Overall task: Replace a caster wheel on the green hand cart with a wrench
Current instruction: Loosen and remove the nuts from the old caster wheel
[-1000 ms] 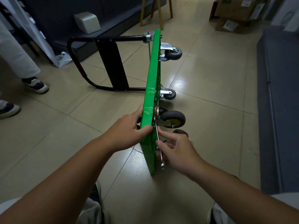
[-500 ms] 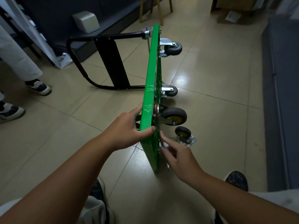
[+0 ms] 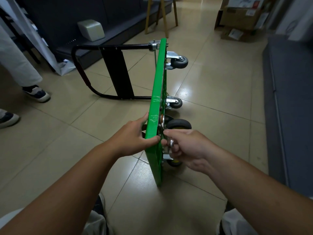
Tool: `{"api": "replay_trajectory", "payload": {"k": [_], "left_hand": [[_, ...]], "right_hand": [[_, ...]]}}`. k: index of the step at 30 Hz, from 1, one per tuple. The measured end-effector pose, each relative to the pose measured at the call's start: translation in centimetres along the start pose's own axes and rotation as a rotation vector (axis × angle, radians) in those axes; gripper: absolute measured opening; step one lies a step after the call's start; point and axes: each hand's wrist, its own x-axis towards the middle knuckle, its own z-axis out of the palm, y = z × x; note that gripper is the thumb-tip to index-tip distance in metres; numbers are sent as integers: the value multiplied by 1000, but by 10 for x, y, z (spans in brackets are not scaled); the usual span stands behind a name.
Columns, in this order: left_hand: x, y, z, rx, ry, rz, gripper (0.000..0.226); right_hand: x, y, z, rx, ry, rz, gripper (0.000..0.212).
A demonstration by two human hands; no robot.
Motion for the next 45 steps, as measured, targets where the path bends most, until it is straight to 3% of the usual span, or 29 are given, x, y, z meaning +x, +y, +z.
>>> {"api": "replay_trajectory", "payload": {"k": [4,15,21,25,28,31,37,42,45], "left_hand": [[-2,5,-1,5,-24,-7,111],[1,1,3,-31,-70,-83,88],[-4,9,1,20,-96,-72,104],[-5,1,-2,-57,-130,-64,126],[-5,0,-3,-101,-155,-67,126],[-5,0,-3,-129,-157,-73,124],[-4,-2,-4,-136,-146,-74,118],[-5,-2,-8,-102,-118,-62,109],[-5,-2,-13,-114,-130,-69,114]], "right_hand": [[1,-17,4,-47,-21,-4,36],[10,-36,1,-152,-151,98,26],[20,-43,1,-231,-193,102,23],[11,-3,-1,-305,-64,-43,11],[10,39,-9,-330,0,-198,35],[33,78,-28,-590,83,-435,50],[61,112,-48,-730,134,-666,62],[52,121,-69,-758,159,-561,53],[33,100,-61,-540,157,-407,46]]}}
